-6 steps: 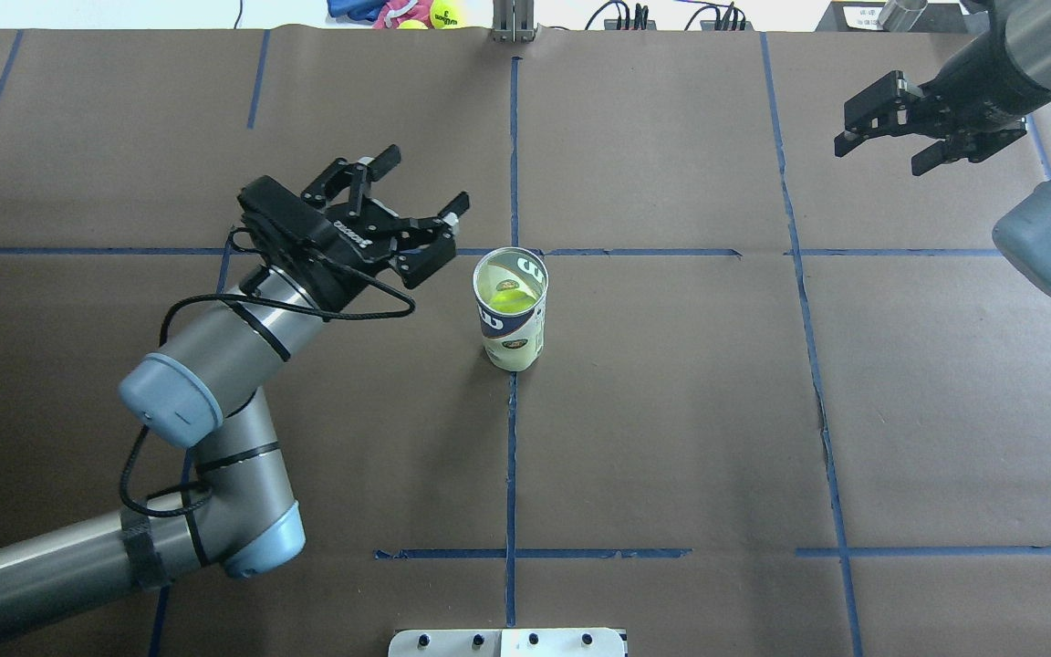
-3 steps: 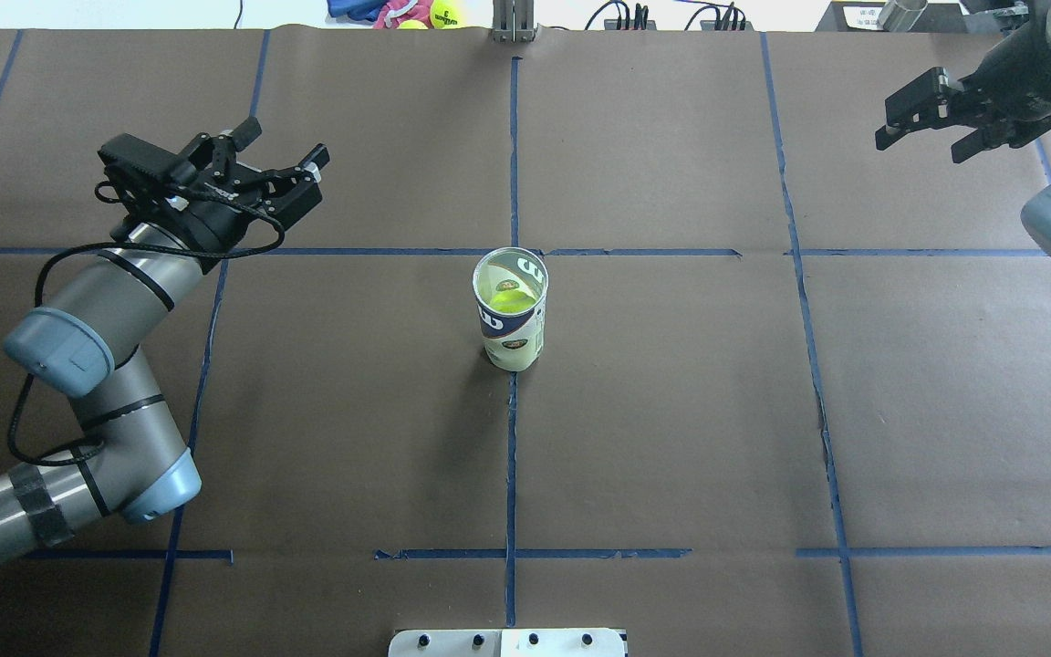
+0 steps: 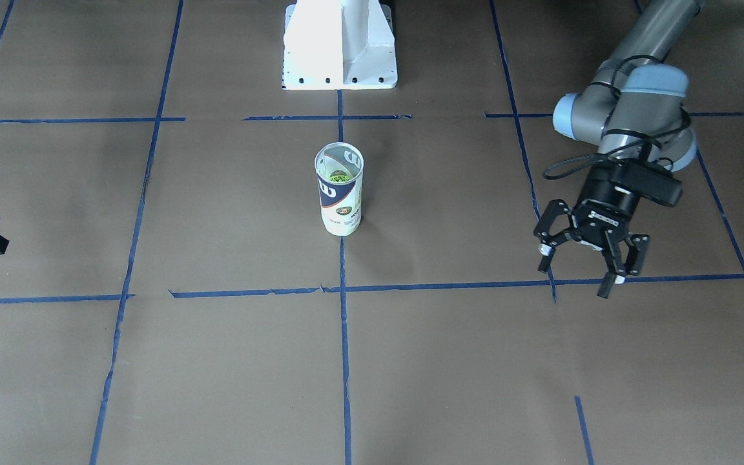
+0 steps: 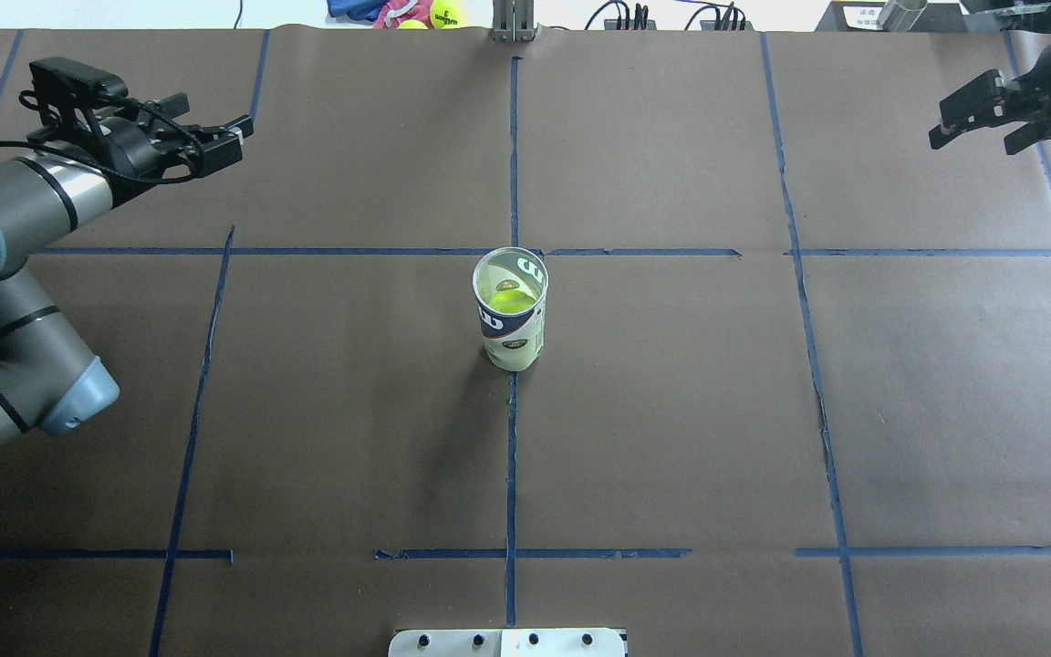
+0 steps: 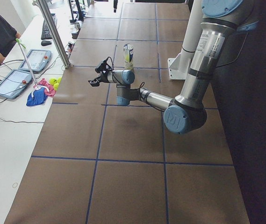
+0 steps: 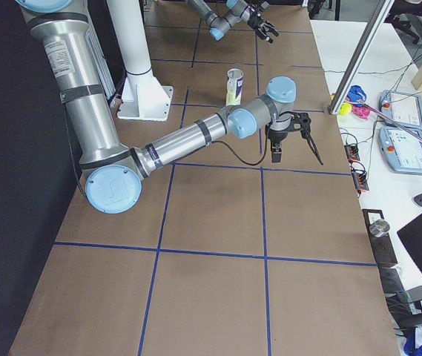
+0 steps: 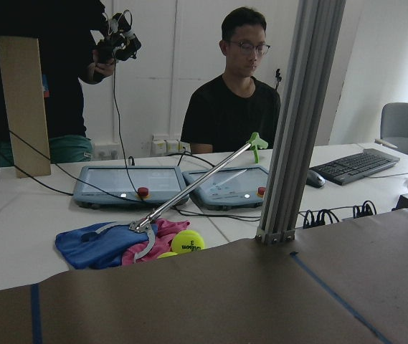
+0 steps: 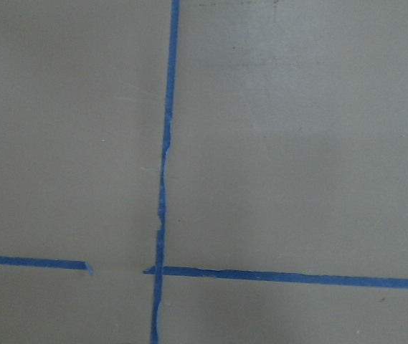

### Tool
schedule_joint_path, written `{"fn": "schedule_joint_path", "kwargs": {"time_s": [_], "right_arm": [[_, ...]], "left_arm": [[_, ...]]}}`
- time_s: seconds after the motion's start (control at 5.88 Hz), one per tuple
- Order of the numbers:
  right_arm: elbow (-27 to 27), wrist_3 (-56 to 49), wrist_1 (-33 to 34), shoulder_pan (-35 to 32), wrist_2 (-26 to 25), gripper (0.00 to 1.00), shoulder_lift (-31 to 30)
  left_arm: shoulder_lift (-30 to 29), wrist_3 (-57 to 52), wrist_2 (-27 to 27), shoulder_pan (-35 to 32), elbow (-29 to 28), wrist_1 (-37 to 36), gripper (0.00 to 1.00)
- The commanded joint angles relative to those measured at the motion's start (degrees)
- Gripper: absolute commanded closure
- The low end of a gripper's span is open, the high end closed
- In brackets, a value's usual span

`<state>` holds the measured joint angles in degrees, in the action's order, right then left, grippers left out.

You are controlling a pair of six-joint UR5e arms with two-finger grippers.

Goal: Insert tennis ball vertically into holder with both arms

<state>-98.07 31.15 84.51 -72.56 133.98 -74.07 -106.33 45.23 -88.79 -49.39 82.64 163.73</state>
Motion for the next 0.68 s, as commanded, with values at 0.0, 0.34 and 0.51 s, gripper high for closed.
{"fn": "schedule_joint_path", "kwargs": {"time_s": [0.0,0.34,0.51], "right_arm": [[4.1,-8.0,0.04,-2.67,0.23,0.0,-1.77],[5.25,-9.78,0.57,-4.94,0.23,0.0,-3.88],[8.13,-13.79,0.57,-7.83,0.4,0.0,-4.76]], "left_arm": [[2.26,-1.01,-18.0,-8.22,-0.2,-13.91,0.0],[7.58,-13.69,-26.25,-13.78,-0.64,-27.54,0.0],[10.06,-24.47,-26.69,-17.55,-0.73,-32.98,0.0]]}}
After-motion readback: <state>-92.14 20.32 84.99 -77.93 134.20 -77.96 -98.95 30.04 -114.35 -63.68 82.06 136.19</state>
